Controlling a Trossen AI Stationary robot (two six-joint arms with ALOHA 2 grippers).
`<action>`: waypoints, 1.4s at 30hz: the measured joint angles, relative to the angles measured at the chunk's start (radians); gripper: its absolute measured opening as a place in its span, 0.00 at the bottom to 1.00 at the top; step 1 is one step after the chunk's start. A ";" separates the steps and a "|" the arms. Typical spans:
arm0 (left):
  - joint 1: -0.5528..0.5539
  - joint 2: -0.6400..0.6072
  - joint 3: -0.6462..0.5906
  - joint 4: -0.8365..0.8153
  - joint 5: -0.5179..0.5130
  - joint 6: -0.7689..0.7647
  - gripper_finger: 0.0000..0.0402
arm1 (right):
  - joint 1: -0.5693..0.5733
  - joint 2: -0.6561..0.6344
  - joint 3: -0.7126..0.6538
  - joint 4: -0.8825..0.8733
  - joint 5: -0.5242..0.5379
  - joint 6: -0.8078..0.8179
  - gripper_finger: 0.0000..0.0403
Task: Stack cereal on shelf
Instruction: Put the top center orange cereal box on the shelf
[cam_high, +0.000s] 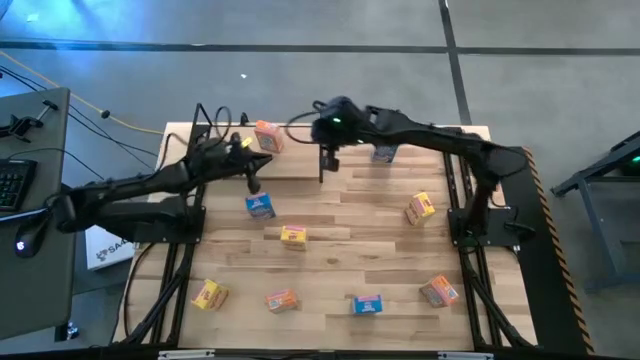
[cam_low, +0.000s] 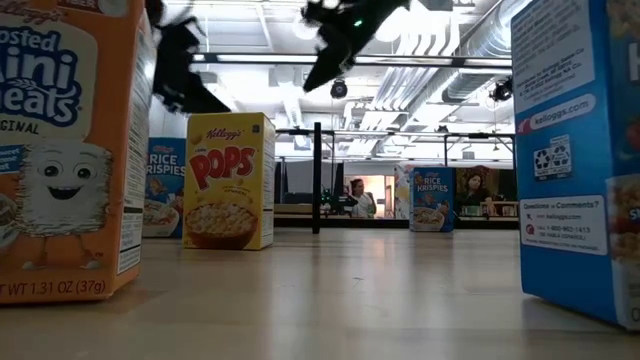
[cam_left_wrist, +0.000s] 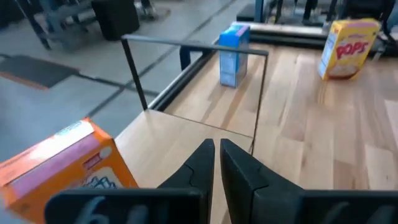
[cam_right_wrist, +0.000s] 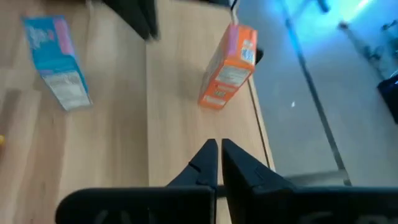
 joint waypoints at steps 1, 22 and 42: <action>0.013 0.039 0.021 0.001 0.007 0.005 0.05 | 0.001 -0.047 -0.073 0.054 0.000 0.023 0.00; 0.076 0.465 0.222 0.082 -0.281 -0.005 0.05 | 0.017 -0.410 -0.604 0.438 0.164 0.103 0.00; 0.196 0.532 0.221 0.167 -0.204 -0.034 0.05 | 0.017 -0.410 -0.604 0.432 0.165 0.097 0.00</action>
